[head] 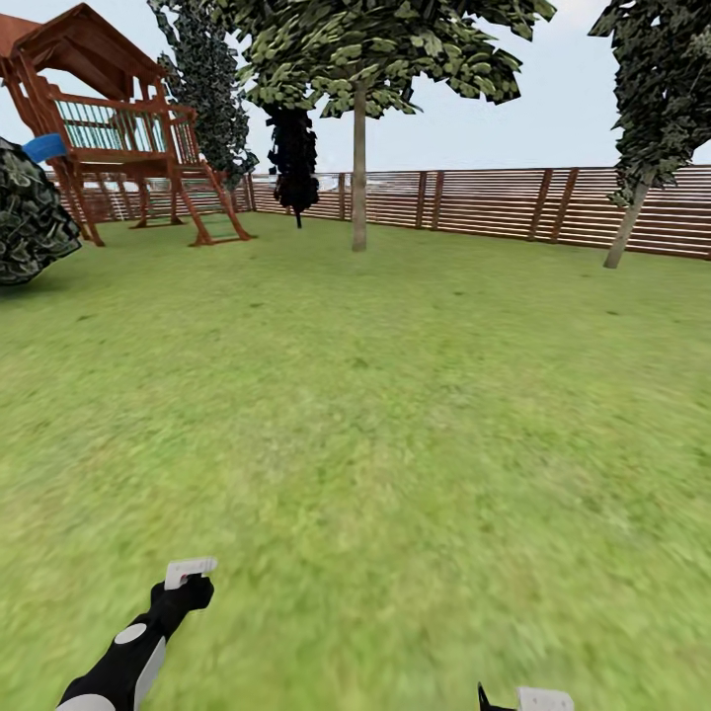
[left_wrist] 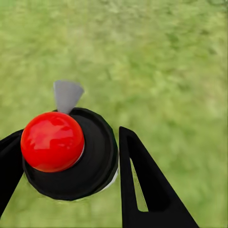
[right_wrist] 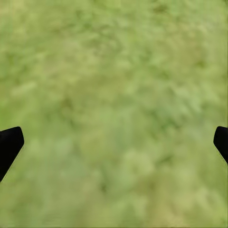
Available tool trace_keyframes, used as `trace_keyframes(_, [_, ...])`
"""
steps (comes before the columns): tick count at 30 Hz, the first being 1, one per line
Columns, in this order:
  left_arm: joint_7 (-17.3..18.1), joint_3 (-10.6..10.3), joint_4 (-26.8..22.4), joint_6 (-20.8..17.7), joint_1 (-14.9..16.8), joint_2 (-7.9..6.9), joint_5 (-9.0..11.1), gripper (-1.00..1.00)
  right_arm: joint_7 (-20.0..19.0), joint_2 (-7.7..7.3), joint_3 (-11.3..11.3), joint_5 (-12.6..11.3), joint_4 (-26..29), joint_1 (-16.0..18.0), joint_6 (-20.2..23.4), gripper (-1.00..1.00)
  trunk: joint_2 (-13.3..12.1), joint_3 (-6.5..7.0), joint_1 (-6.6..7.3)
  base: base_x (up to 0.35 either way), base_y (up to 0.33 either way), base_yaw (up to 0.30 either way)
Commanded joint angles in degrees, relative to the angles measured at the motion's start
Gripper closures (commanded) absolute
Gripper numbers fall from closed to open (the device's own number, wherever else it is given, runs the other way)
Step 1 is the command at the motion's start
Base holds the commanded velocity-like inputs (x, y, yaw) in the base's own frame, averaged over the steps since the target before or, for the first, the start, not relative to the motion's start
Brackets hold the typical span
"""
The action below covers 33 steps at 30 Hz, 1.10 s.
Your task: In the garden, pick up the pesticide atomizer on the floor and spray pesticide onto both trees until each tree trunk is fully covered.
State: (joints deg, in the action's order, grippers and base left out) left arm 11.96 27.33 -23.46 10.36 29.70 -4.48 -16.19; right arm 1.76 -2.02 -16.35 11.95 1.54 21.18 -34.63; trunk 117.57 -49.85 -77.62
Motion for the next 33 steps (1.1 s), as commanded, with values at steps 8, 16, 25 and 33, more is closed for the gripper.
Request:
trace_keyframes(8, [0.0,0.0,0.0,0.0,0.0,0.0,0.0,1.0,0.0,0.0,0.0,0.0,0.0,0.0,0.0,-1.0,0.0,0.0,0.0,0.338,0.0,0.0])
trace_keyframes(16, [0.0,0.0,0.0,0.0,0.0,0.0,0.0,1.0,0.0,0.0,0.0,0.0,0.0,0.0,0.0,-1.0,0.0,0.0,0.0,0.338,0.0,0.0])
trace_keyframes(25, [0.0,0.0,0.0,0.0,0.0,0.0,0.0,1.0,0.0,0.0,0.0,0.0,0.0,0.0,0.0,-1.0,0.0,0.0,0.0,0.338,0.0,0.0])
trace_keyframes(33, [0.0,0.0,-0.1,0.0,0.0,-0.09,0.0,1.0,0.0,0.0,0.0,0.0,0.0,0.0,0.0,-1.0,0.0,0.0,0.0,0.338,0.0,0.0])
